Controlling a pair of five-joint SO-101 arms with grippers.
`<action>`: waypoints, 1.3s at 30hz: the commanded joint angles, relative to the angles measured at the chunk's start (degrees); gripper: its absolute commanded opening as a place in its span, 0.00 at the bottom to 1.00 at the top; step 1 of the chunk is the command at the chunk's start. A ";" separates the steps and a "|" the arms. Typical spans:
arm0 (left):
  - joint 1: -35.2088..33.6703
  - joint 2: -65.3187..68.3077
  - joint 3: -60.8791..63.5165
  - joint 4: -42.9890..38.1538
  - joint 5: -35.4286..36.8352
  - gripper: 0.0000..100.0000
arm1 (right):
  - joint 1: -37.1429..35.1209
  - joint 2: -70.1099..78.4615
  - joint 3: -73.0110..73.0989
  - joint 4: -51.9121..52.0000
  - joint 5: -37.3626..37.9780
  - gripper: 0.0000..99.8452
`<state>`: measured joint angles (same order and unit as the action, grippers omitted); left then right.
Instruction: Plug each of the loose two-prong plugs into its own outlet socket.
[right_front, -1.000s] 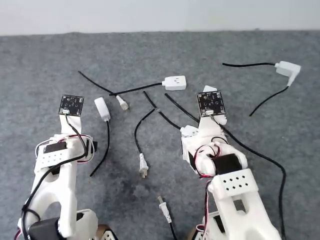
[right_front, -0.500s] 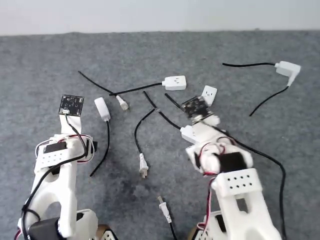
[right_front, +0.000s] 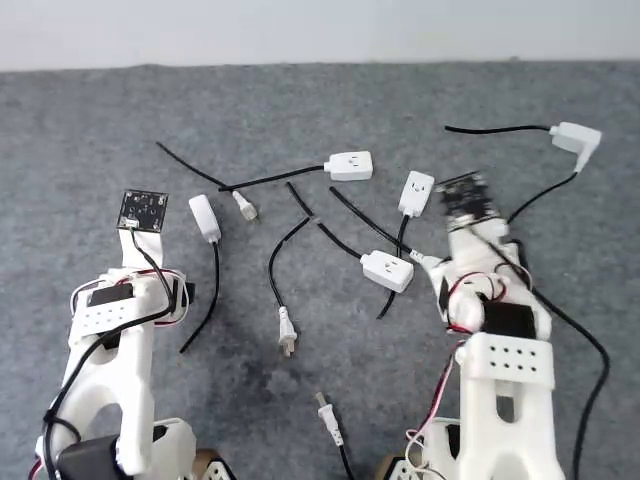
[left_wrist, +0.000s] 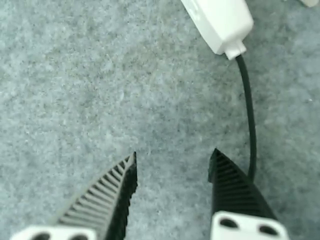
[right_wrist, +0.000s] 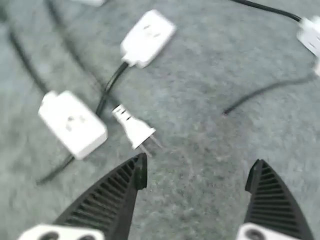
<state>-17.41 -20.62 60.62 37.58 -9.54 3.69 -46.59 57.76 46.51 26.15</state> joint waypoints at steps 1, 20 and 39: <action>0.09 -2.02 -0.48 -1.32 0.18 0.24 | -2.95 4.00 -1.32 0.66 13.45 0.30; 0.09 -1.93 -0.48 -1.32 0.18 0.24 | -3.12 34.95 -13.45 -1.98 19.87 0.30; 0.09 -1.85 -0.57 -1.32 0.09 0.24 | -13.41 39.87 -16.88 -1.98 20.04 0.30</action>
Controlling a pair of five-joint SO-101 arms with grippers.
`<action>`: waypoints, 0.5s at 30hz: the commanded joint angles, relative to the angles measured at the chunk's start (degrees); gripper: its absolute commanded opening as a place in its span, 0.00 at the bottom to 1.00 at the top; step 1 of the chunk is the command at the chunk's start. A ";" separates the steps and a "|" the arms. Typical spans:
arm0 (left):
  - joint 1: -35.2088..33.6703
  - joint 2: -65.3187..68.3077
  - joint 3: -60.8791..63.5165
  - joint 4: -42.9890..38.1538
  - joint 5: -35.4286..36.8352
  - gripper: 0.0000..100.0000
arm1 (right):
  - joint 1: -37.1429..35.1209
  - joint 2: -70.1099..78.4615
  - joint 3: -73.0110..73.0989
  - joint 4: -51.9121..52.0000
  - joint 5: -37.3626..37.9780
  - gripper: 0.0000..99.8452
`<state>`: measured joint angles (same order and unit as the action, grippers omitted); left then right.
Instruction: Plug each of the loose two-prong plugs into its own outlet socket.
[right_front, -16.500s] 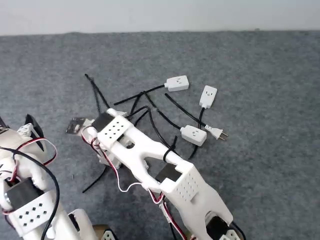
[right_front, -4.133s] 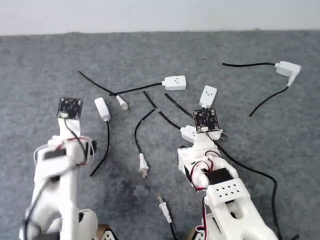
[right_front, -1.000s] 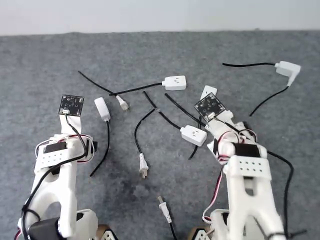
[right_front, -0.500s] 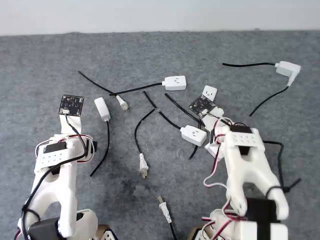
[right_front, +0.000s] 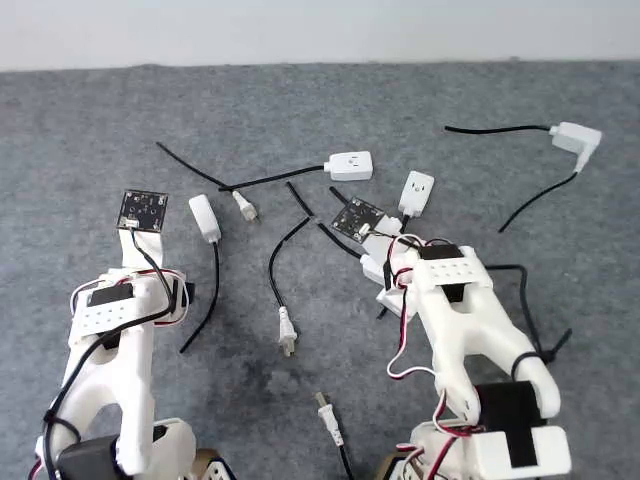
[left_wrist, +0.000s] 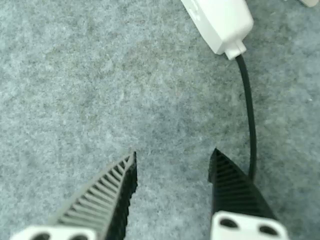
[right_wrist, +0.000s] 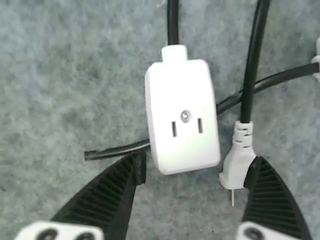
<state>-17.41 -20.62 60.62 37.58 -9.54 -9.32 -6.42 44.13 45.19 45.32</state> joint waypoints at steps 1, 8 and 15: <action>0.09 -1.85 -0.57 -1.32 0.09 0.24 | -0.40 -0.31 -3.25 -0.75 0.97 0.30; 0.09 -1.85 -0.57 -1.32 0.09 0.24 | -0.48 -0.04 -3.25 -1.01 0.97 0.30; 0.09 -1.85 -0.48 -1.32 0.09 0.24 | 0.13 7.34 -8.26 1.19 0.97 0.30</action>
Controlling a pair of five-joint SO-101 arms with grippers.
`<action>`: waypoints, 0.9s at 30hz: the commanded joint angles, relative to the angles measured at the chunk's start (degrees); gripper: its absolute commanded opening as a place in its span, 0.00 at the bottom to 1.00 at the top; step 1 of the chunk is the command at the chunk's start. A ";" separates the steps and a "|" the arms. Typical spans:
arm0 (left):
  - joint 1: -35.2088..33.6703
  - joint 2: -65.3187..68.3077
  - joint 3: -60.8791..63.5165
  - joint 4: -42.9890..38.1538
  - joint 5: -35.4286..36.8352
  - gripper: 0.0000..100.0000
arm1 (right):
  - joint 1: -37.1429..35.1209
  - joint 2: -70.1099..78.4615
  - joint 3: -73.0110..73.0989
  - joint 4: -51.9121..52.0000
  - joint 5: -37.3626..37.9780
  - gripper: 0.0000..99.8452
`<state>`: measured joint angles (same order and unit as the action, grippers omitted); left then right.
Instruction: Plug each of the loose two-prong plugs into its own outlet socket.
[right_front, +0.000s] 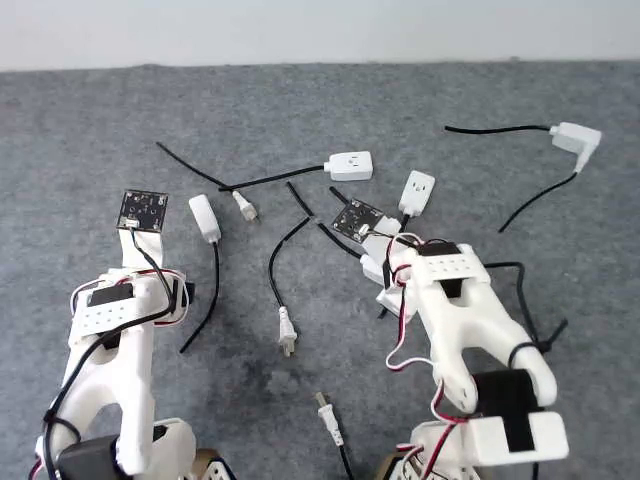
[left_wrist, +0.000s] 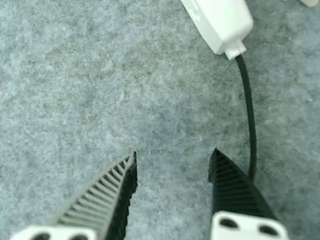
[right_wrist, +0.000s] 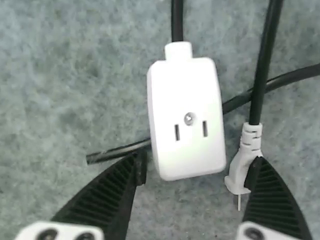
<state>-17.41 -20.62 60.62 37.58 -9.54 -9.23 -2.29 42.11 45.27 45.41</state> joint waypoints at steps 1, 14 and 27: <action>0.09 -1.85 -0.48 -1.32 0.09 0.24 | 0.22 4.62 -8.26 2.68 0.88 0.30; 0.09 -1.85 -0.48 -1.41 0.09 0.24 | 0.48 21.14 -28.84 21.32 0.88 0.30; 0.18 -1.76 -0.57 -1.41 0.09 0.24 | 8.75 22.46 -38.68 24.75 0.88 0.30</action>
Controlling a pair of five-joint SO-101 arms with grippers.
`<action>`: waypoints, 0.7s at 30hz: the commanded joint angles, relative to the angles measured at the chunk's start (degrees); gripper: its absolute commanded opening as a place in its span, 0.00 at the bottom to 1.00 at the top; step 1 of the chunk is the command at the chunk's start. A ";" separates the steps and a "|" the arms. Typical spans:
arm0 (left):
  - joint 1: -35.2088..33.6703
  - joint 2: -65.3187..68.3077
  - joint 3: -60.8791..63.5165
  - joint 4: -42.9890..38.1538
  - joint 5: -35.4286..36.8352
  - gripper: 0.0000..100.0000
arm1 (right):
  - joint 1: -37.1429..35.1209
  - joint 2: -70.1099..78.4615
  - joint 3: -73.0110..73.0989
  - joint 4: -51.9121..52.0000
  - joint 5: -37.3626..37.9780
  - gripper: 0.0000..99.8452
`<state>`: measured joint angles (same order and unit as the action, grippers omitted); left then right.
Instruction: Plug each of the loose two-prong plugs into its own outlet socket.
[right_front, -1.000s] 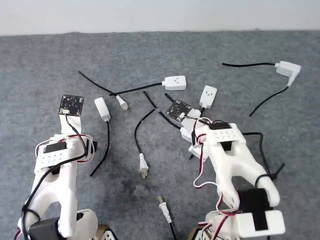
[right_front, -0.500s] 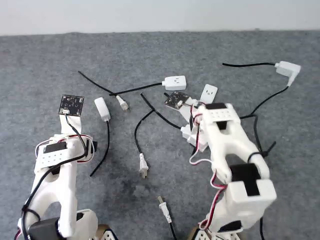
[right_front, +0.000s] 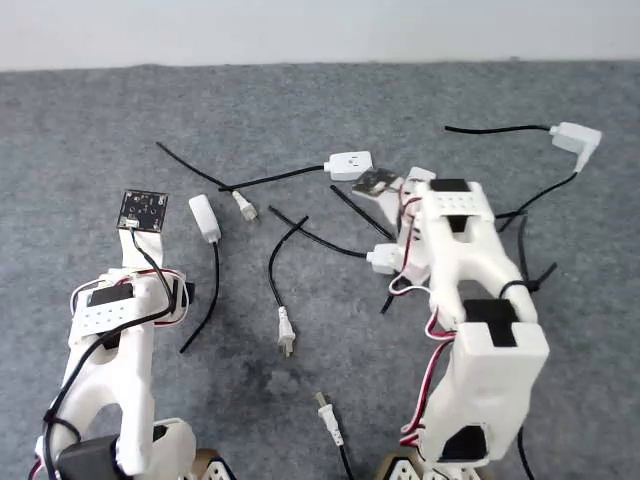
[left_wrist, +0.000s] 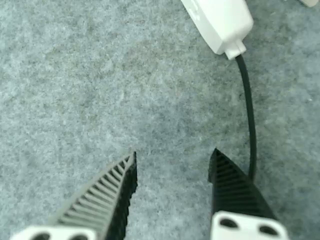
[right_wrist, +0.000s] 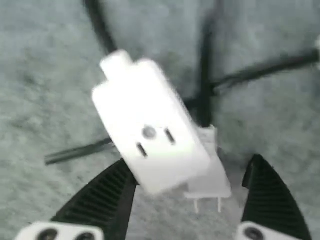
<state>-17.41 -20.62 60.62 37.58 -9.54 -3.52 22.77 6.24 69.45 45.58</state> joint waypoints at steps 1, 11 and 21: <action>0.18 -1.76 -0.57 -1.41 0.09 0.24 | 3.65 -3.03 -2.81 1.19 0.88 0.30; 0.18 -1.85 -0.57 -1.41 0.09 0.24 | 7.78 0.84 -2.64 3.91 5.27 0.30; 0.18 -1.85 -0.48 -1.41 0.09 0.24 | 2.07 5.93 -6.77 6.90 5.54 0.30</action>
<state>-17.41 -20.62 60.62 37.58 -9.54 1.93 27.08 2.73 73.67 49.98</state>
